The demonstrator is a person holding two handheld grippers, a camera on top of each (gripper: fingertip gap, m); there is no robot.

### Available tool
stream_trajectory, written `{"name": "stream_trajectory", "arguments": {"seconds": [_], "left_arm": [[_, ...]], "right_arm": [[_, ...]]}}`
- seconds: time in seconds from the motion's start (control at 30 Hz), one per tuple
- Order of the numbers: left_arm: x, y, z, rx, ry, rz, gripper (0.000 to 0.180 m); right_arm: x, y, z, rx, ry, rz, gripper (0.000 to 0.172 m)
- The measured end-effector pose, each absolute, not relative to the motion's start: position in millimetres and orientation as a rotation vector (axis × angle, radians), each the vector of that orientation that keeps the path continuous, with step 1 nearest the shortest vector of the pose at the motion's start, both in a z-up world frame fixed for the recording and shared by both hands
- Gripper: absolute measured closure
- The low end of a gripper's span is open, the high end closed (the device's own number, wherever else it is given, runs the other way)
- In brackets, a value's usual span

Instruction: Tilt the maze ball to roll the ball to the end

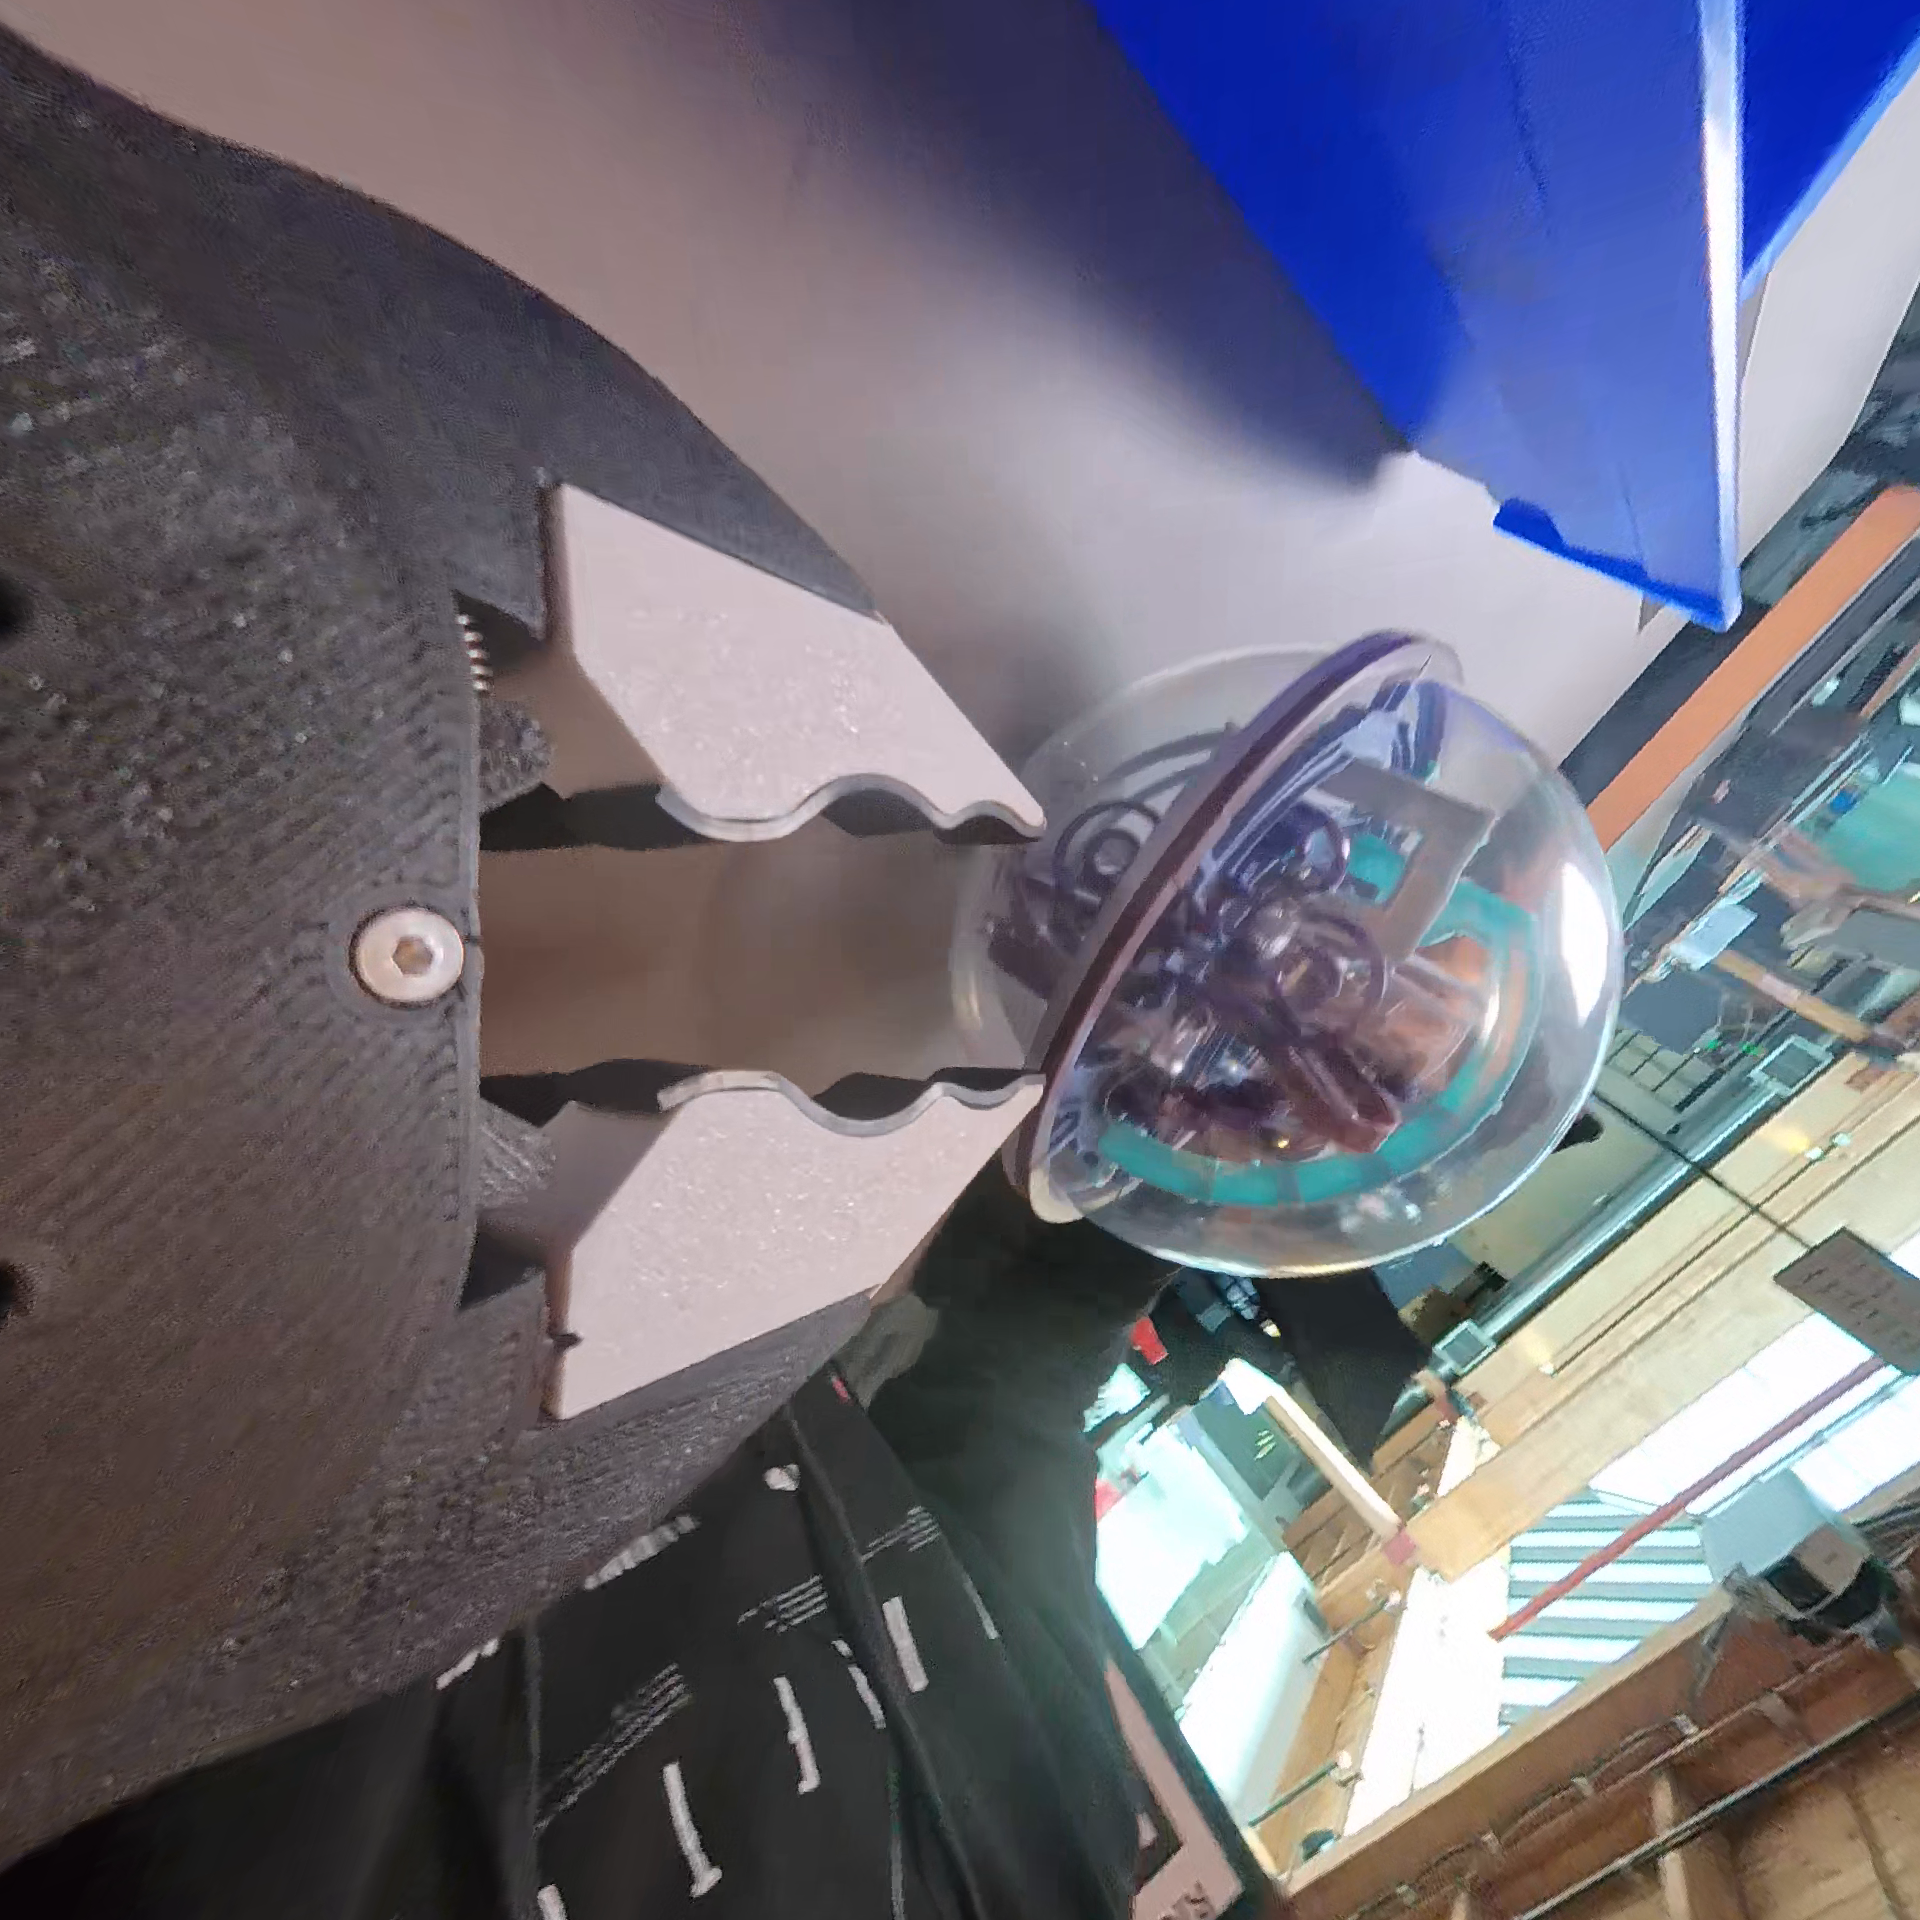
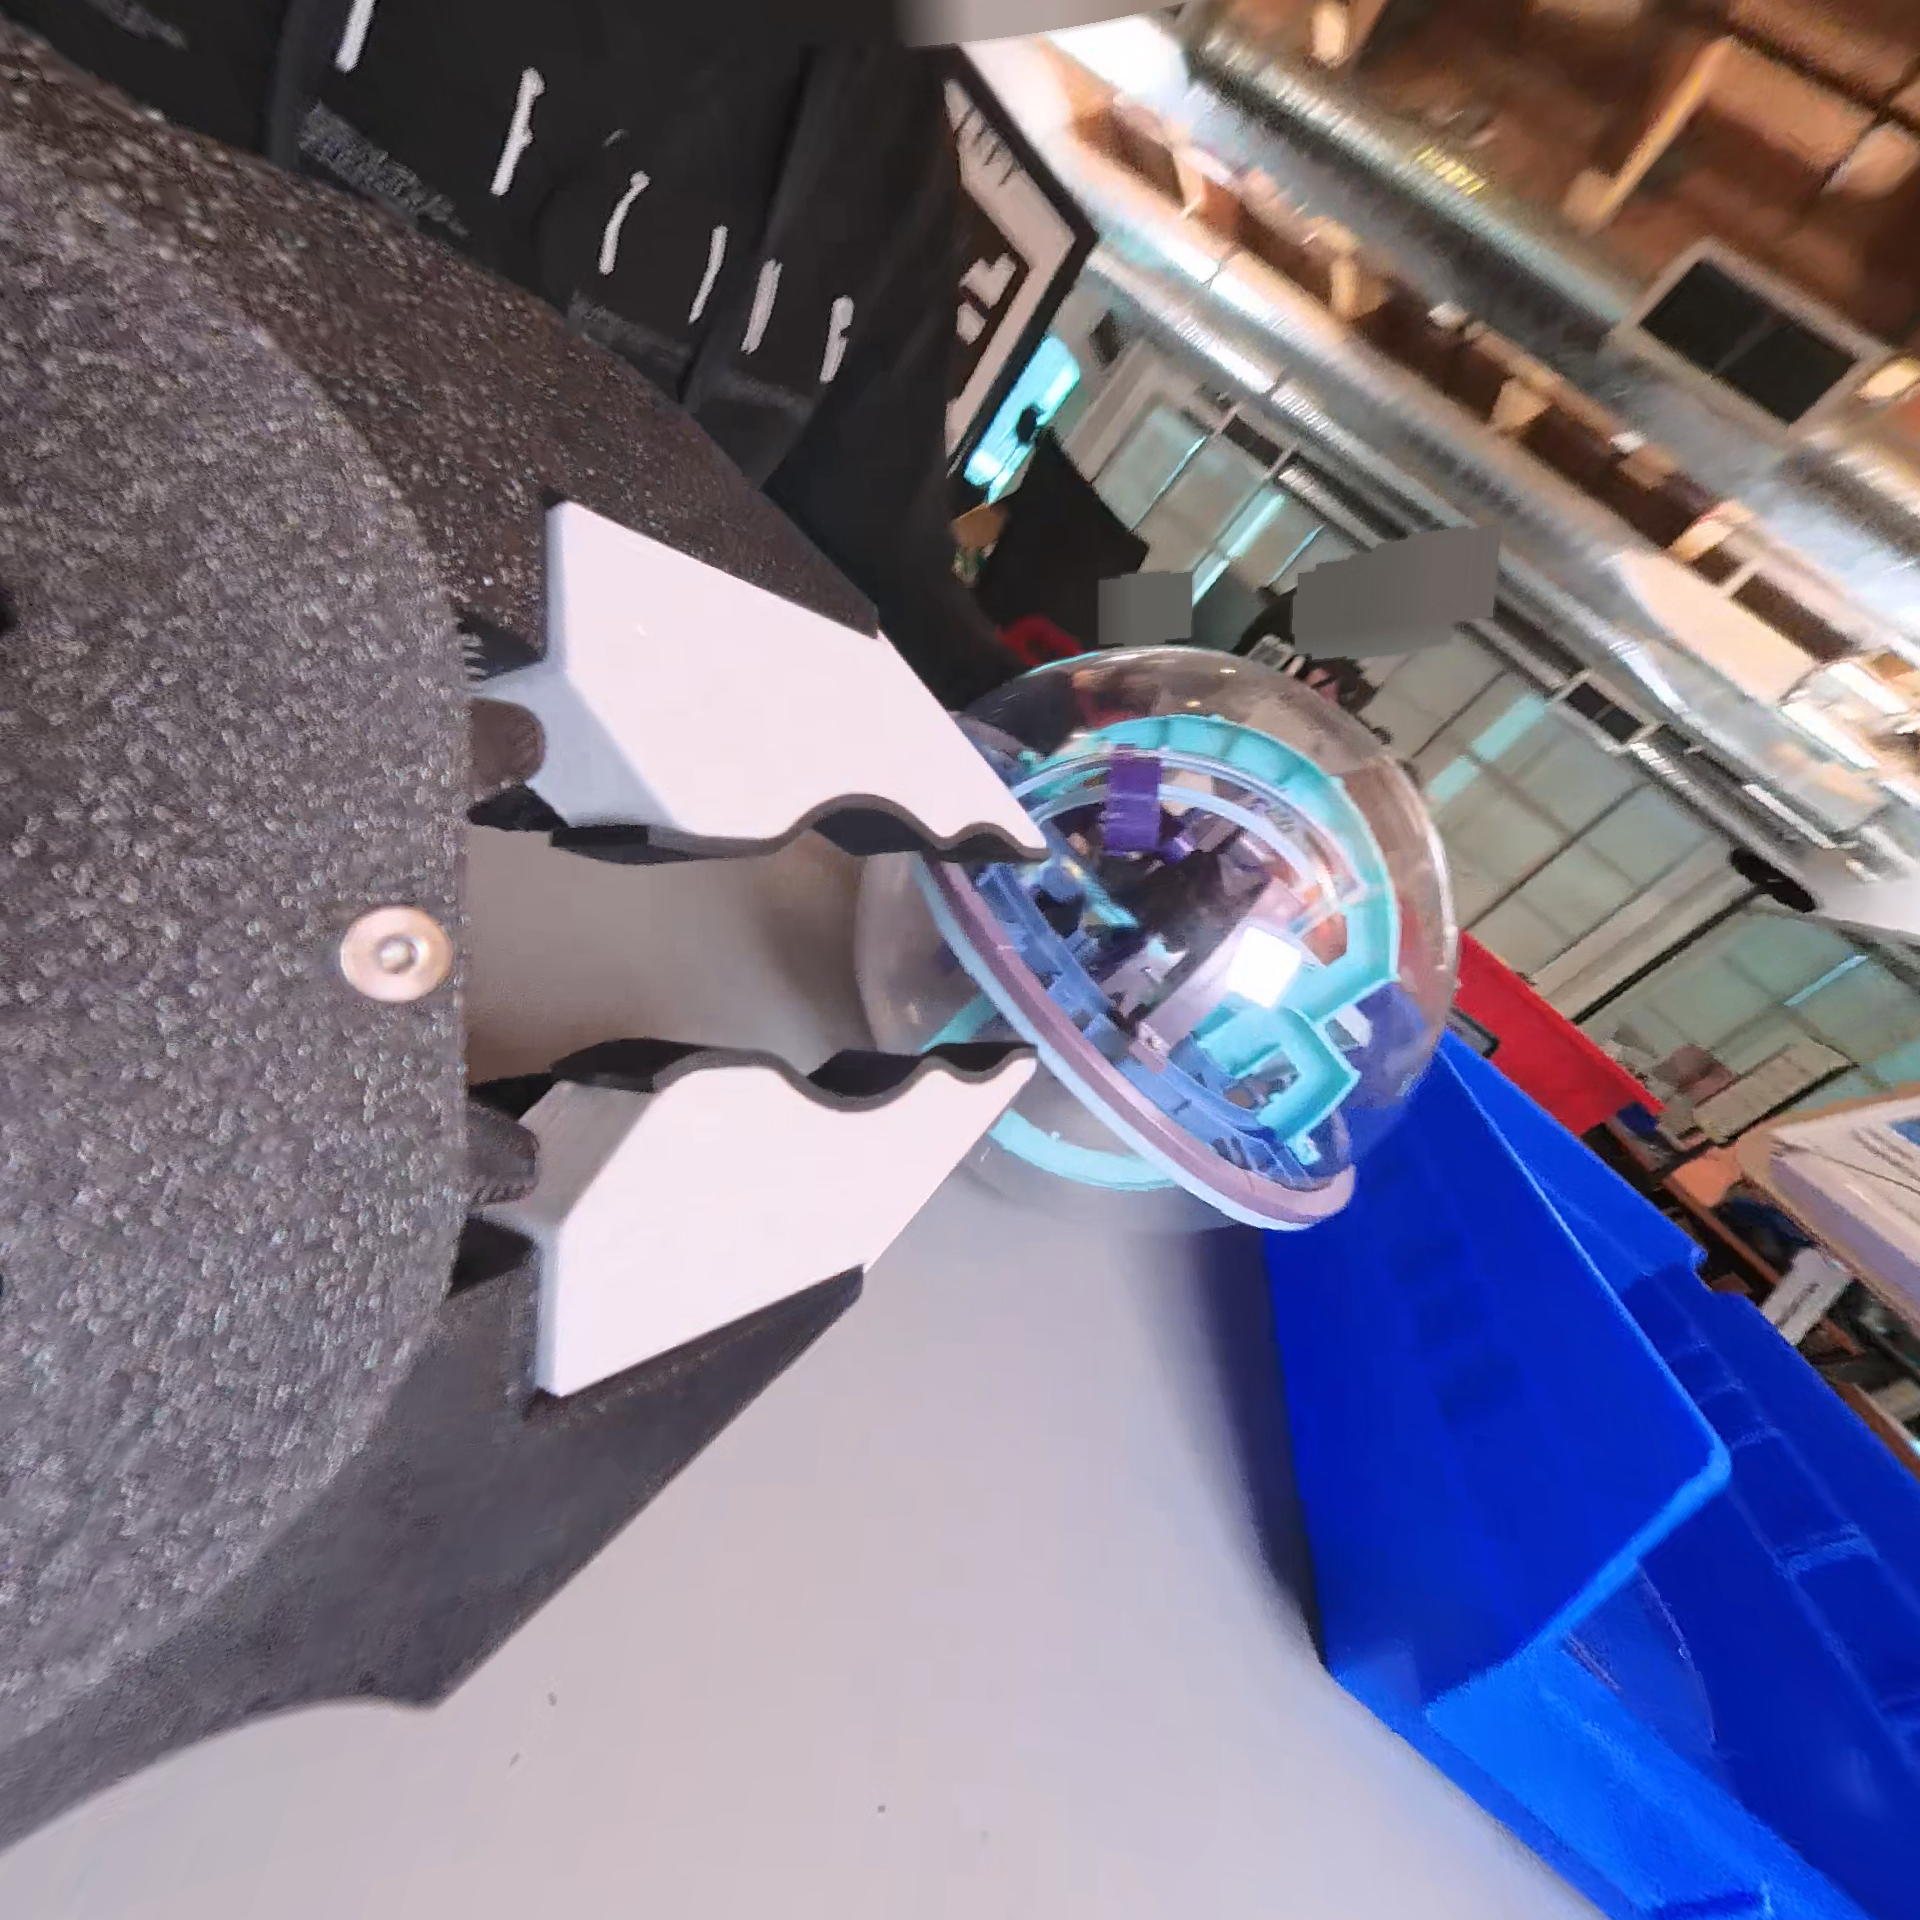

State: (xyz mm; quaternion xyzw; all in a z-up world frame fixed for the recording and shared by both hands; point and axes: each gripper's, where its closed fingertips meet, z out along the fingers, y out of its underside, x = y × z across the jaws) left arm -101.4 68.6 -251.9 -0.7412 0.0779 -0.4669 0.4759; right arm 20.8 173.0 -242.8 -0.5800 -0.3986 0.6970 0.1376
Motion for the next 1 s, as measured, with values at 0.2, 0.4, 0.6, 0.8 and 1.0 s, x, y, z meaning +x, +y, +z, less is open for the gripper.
{"name": "stream_trajectory", "arguments": {"seconds": [0.2, 0.4, 0.6, 0.8, 1.0], "left_arm": [[-99, 80, -246, -1.761, -0.009, -1.294, 0.132], [-110, 81, -244, -1.724, -0.076, -1.322, 0.165], [-103, 77, -246, -1.756, -0.005, -1.288, 0.173], [-94, 76, -251, -1.798, 0.129, -1.153, 0.175], [-90, 74, -251, -1.808, 0.289, -0.971, 0.175]], "right_arm": [[9, 180, -249, -1.749, -1.123, 2.009, 0.158], [12, 169, -247, -1.616, -1.25, 1.901, 0.166], [17, 169, -244, -1.428, -1.357, 1.655, 0.169], [21, 174, -246, -1.446, -1.356, 1.614, 0.17], [21, 175, -250, -1.51, -1.335, 1.658, 0.159]]}}
